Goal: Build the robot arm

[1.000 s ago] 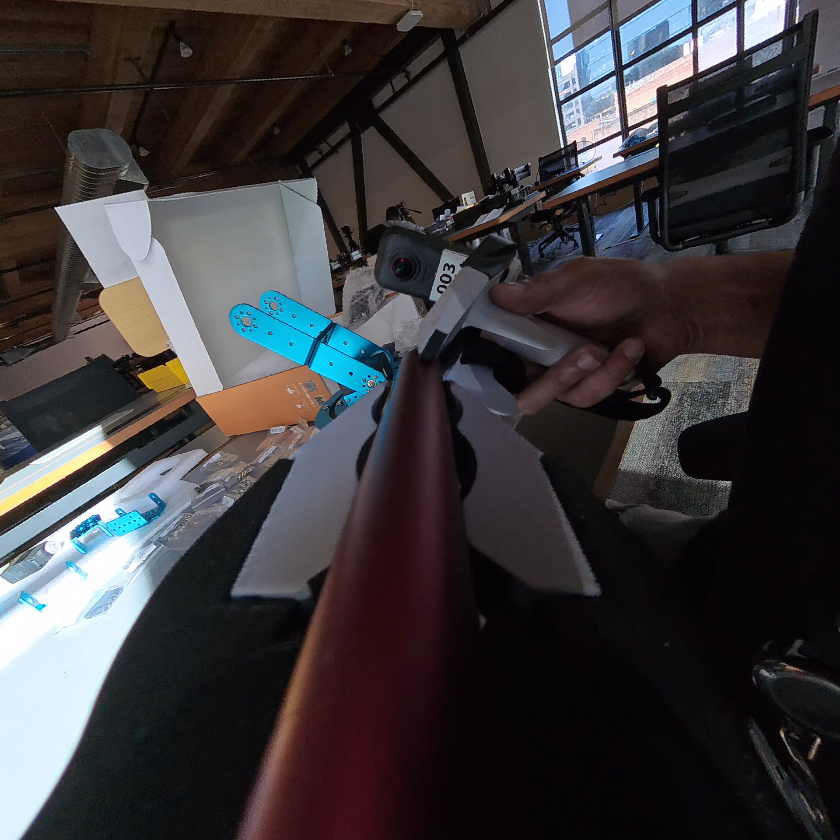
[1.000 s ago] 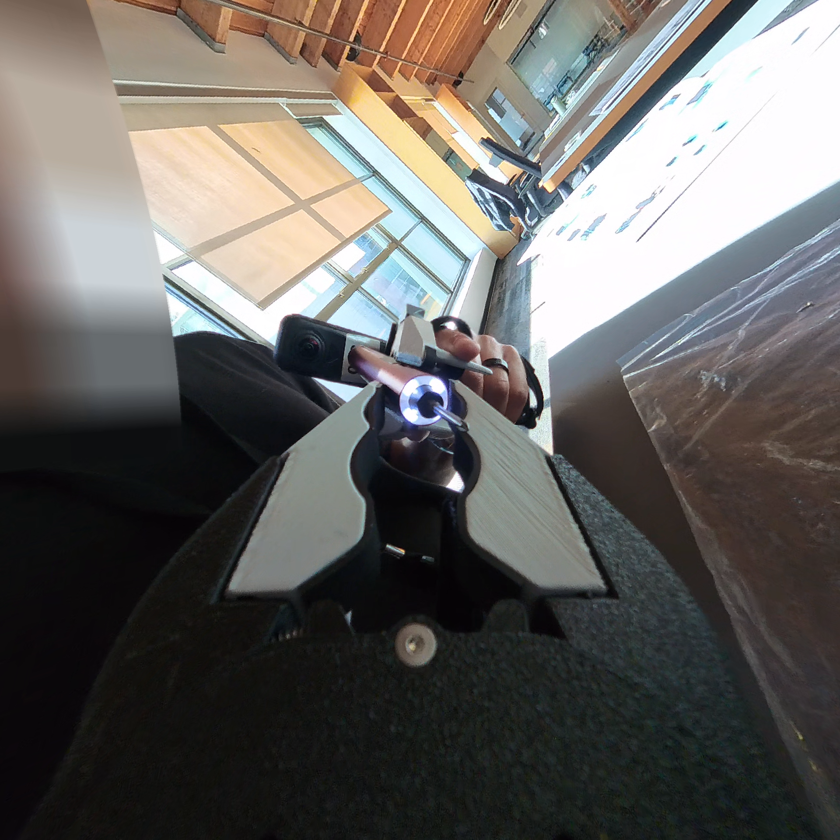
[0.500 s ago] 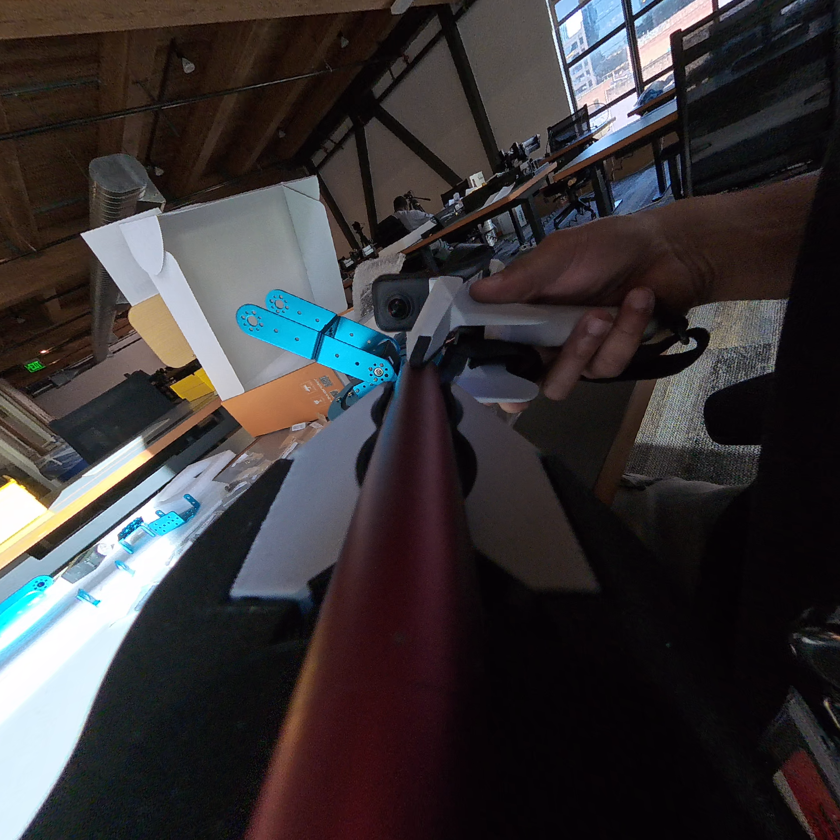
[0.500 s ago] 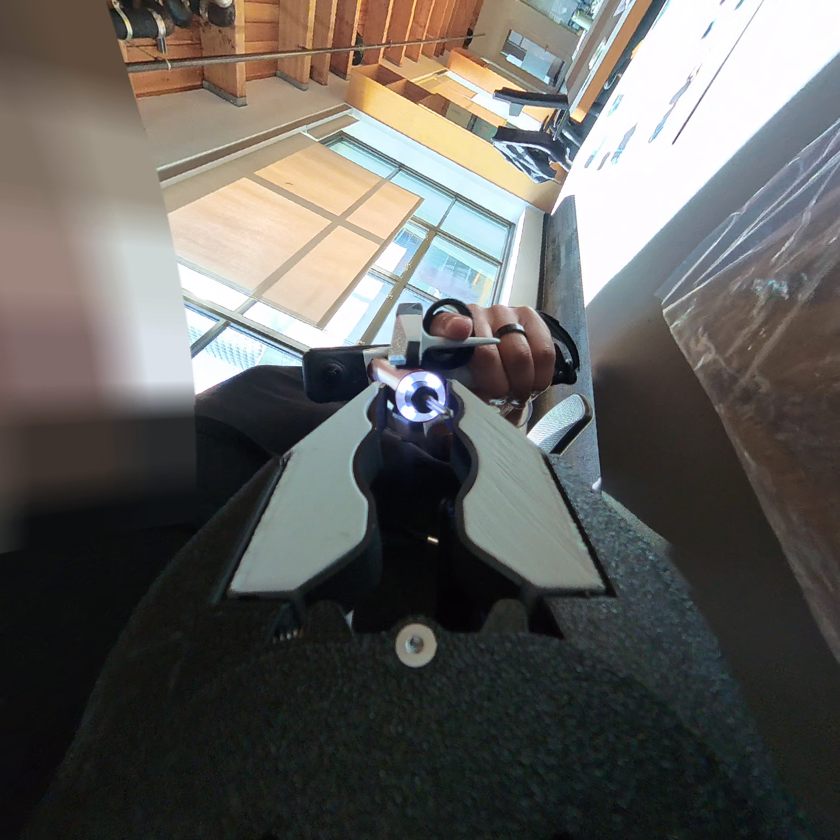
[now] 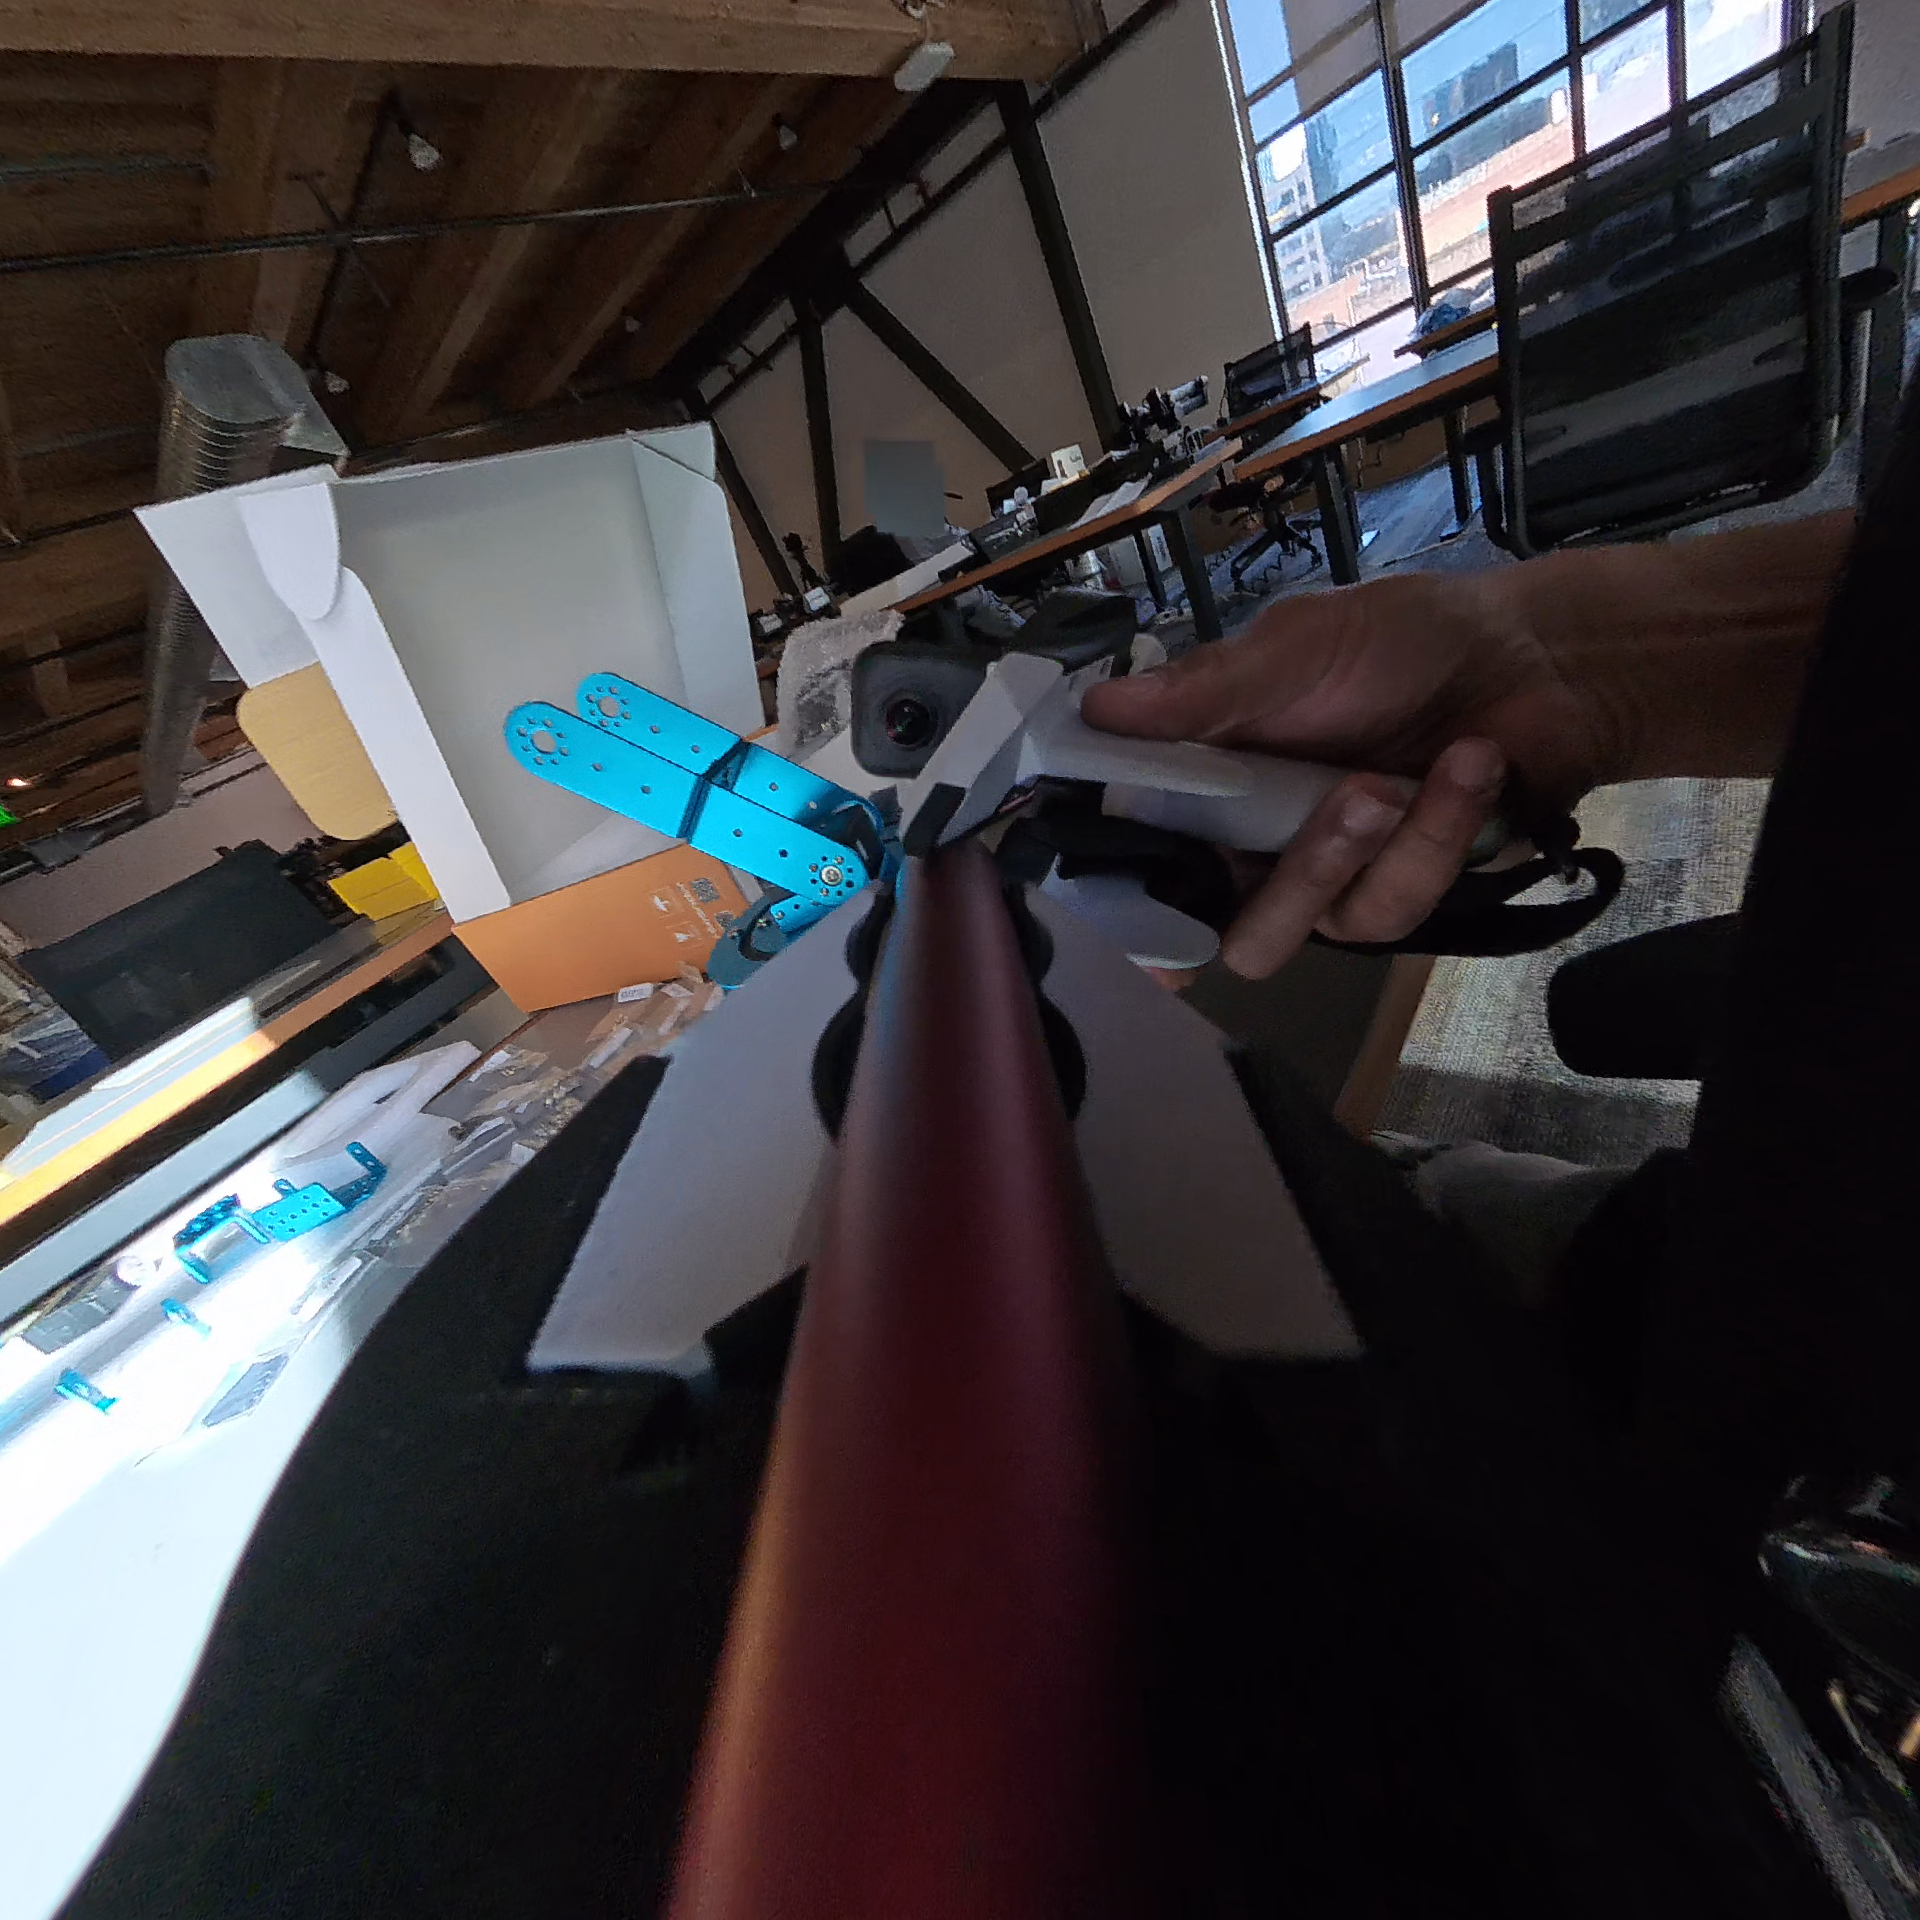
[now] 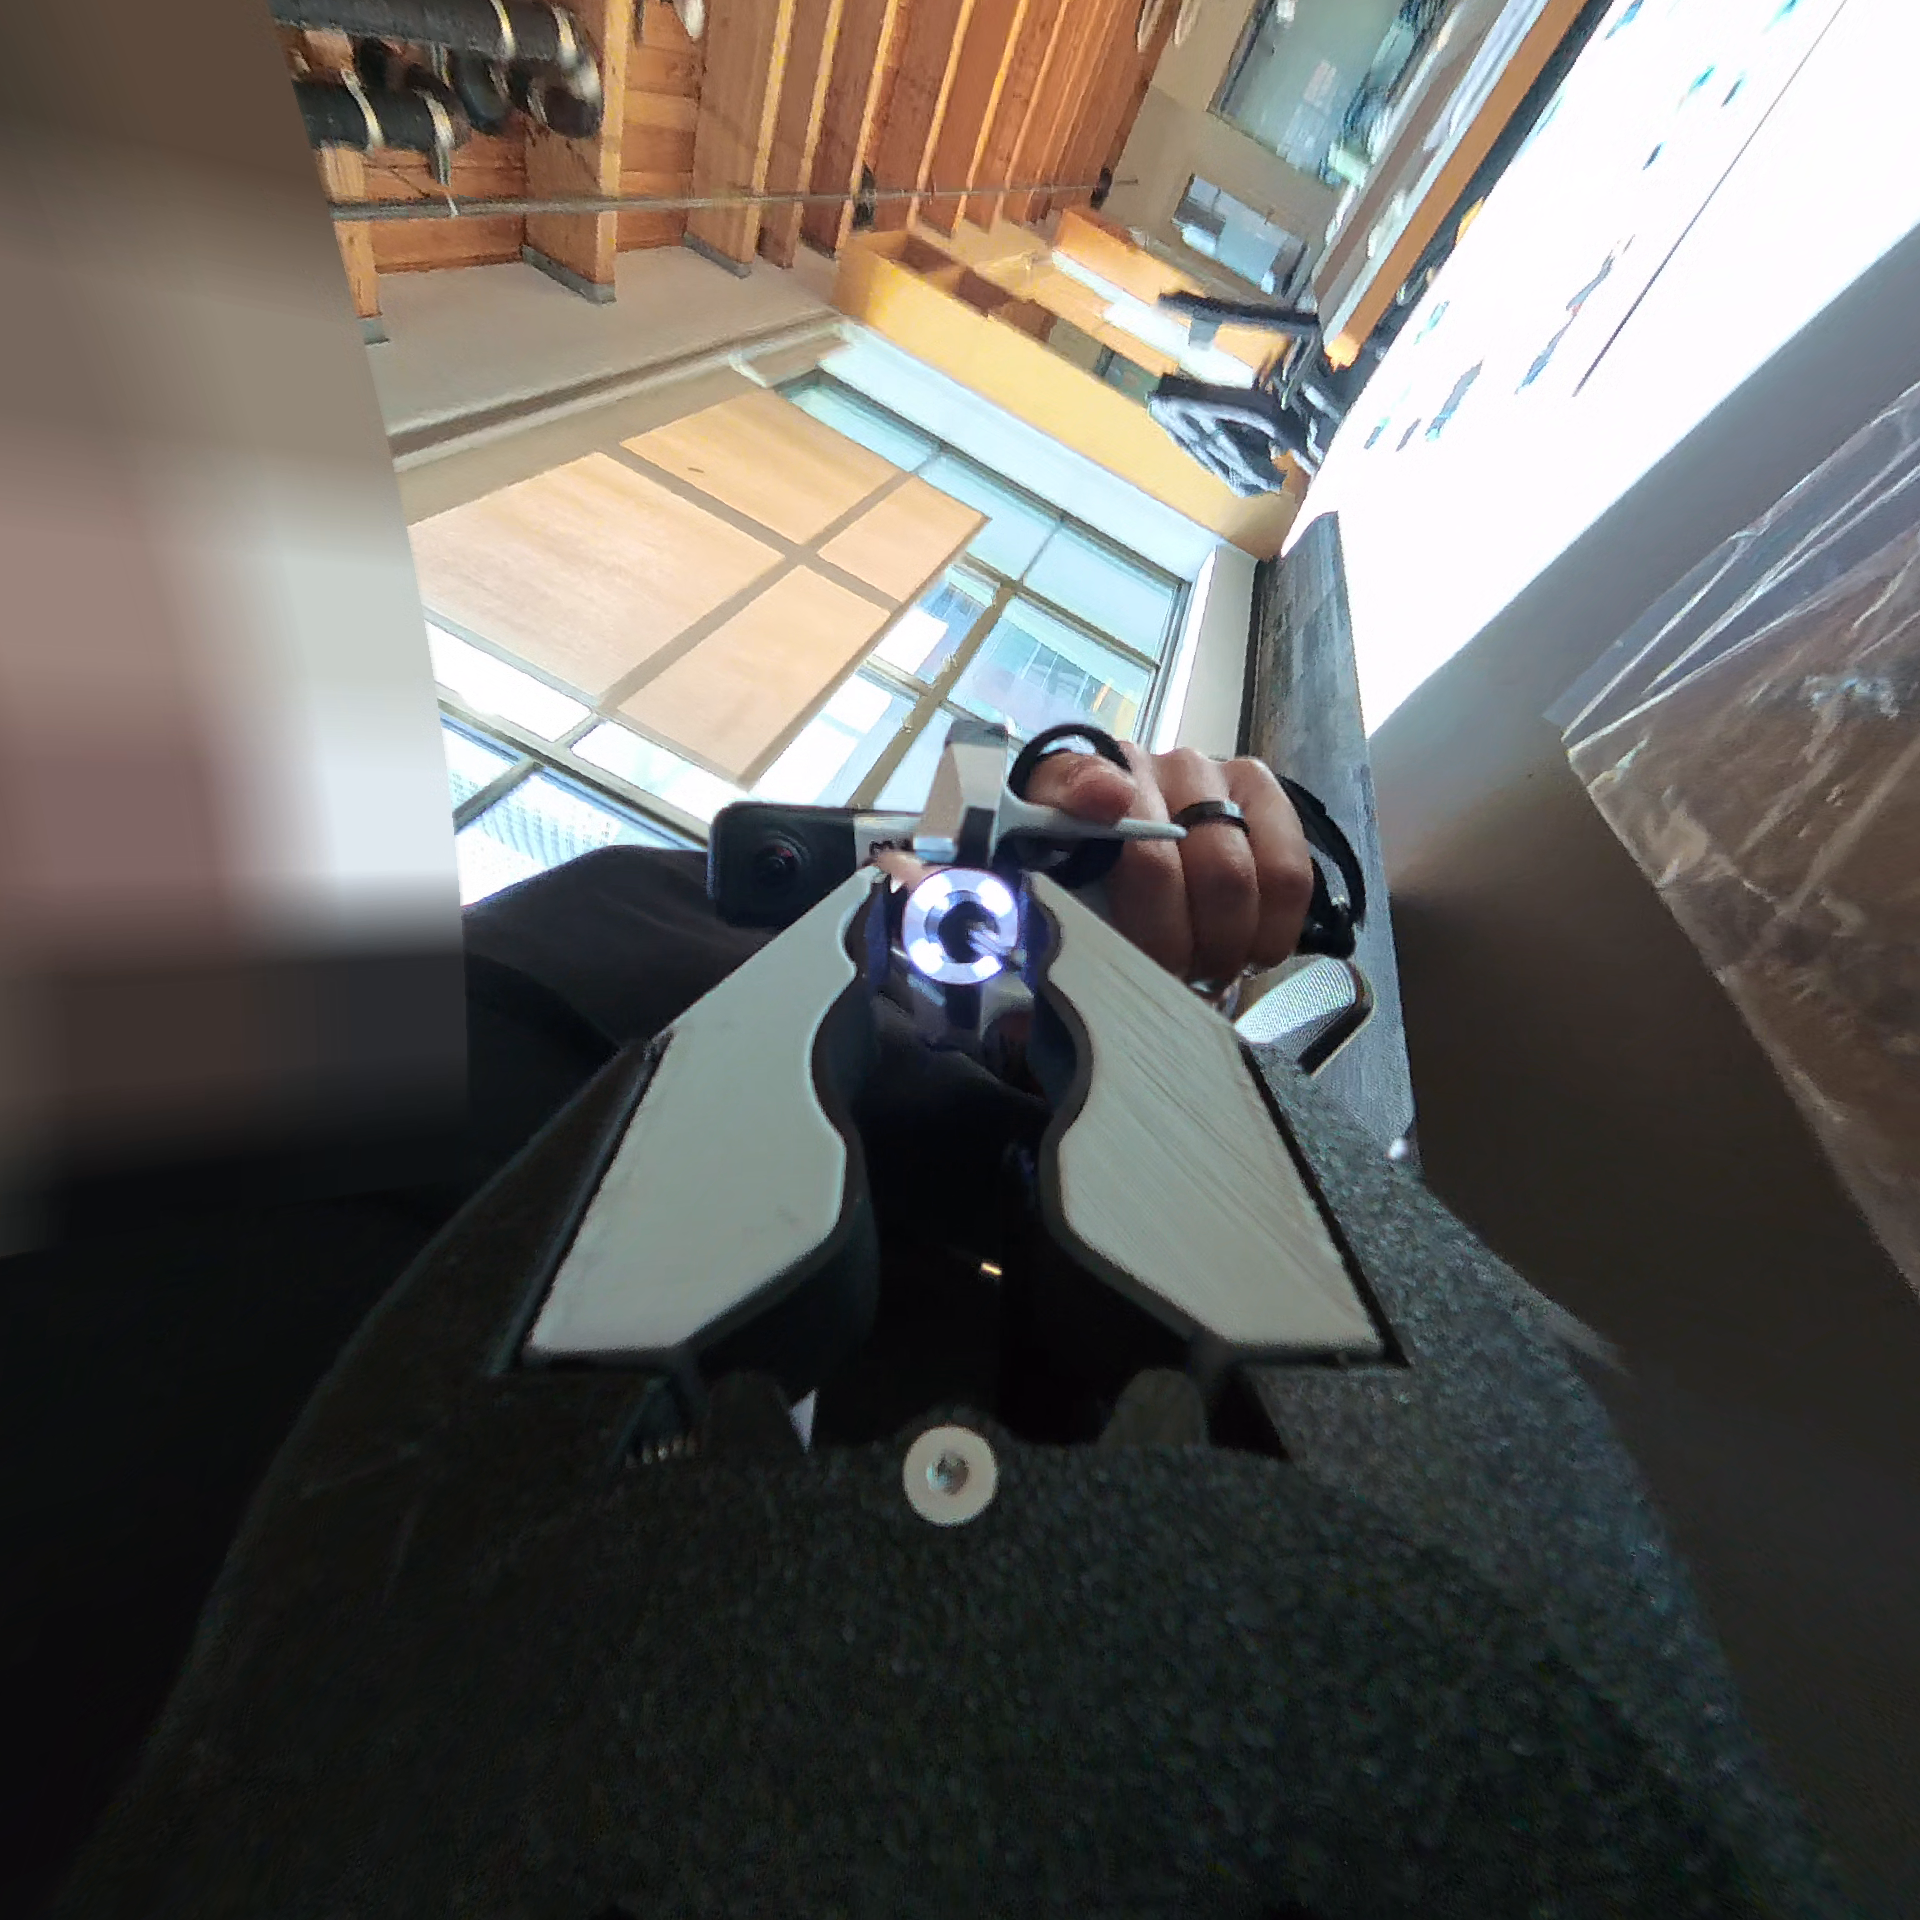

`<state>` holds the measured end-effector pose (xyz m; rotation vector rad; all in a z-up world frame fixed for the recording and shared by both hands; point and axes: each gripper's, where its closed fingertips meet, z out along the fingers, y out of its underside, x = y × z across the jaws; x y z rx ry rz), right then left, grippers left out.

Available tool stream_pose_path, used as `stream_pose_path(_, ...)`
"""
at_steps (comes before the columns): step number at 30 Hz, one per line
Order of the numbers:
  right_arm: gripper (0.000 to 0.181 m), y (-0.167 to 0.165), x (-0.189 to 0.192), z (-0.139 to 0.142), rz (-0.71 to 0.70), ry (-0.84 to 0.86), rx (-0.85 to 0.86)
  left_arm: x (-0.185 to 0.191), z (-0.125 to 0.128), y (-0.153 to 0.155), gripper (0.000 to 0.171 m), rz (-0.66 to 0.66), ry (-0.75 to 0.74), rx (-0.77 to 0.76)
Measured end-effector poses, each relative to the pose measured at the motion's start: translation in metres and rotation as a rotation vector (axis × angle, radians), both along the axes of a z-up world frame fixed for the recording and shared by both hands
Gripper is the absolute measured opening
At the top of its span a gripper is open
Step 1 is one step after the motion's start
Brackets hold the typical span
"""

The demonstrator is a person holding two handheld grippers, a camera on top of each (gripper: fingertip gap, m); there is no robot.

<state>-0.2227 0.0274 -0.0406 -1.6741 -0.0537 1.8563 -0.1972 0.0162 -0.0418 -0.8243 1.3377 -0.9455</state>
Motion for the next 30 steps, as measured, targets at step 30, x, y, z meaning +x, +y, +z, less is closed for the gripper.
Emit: stream_pose_path(30,0.024,-0.003,0.008,0.003,-0.035,-0.015,0.025,-0.007,0.003,-0.002,0.021,-0.001,-0.013,-0.093)
